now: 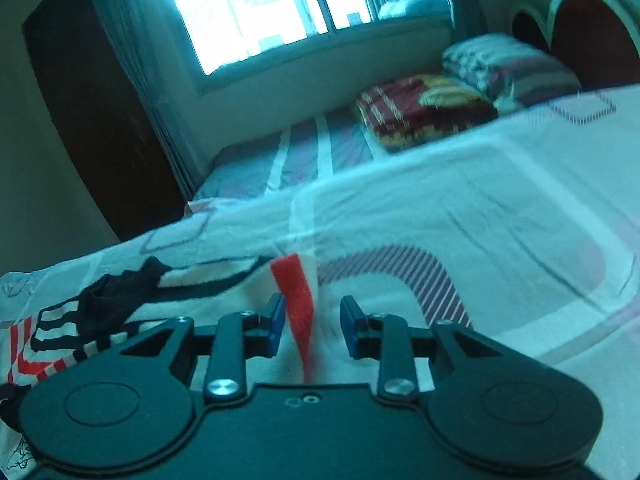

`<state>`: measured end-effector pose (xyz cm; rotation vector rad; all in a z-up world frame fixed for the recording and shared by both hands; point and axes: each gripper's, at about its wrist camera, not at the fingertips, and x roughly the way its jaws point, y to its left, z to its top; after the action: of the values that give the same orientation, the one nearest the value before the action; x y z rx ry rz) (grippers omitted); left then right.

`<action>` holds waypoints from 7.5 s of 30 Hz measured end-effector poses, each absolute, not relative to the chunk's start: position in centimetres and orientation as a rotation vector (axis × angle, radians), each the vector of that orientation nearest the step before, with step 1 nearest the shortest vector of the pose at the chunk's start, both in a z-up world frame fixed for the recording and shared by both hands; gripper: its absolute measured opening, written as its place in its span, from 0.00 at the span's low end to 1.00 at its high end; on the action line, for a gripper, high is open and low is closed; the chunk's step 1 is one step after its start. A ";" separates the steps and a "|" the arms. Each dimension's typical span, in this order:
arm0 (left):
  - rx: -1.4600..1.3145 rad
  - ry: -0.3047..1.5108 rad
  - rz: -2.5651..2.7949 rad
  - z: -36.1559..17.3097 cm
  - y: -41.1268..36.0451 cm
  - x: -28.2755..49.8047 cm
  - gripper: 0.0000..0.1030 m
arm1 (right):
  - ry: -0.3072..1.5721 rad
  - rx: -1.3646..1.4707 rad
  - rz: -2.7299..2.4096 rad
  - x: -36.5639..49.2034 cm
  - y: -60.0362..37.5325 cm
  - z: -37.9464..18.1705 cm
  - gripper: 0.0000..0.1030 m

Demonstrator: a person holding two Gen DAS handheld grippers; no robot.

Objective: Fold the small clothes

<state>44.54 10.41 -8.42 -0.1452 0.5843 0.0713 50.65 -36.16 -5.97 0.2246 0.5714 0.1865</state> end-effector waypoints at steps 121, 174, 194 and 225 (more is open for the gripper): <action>-0.002 0.659 0.051 -9.7 19.5 43.9 0.28 | 0.684 0.371 0.372 45.0 -26.1 -5.4 0.06; -0.052 0.732 0.000 -11.0 17.7 61.2 0.64 | 0.642 -0.099 0.460 51.8 -12.1 -9.5 0.19; 0.021 0.665 0.016 -10.1 13.3 51.1 0.67 | 0.654 -0.120 0.345 49.2 -15.6 -8.1 0.22; -0.575 0.898 -0.244 -12.3 20.1 20.2 0.46 | 0.898 0.562 0.249 16.6 -37.1 -9.0 0.30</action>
<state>20.16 20.13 -12.25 -0.5747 0.8983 -0.2441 16.61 -37.06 -8.95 0.5619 0.8983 0.2489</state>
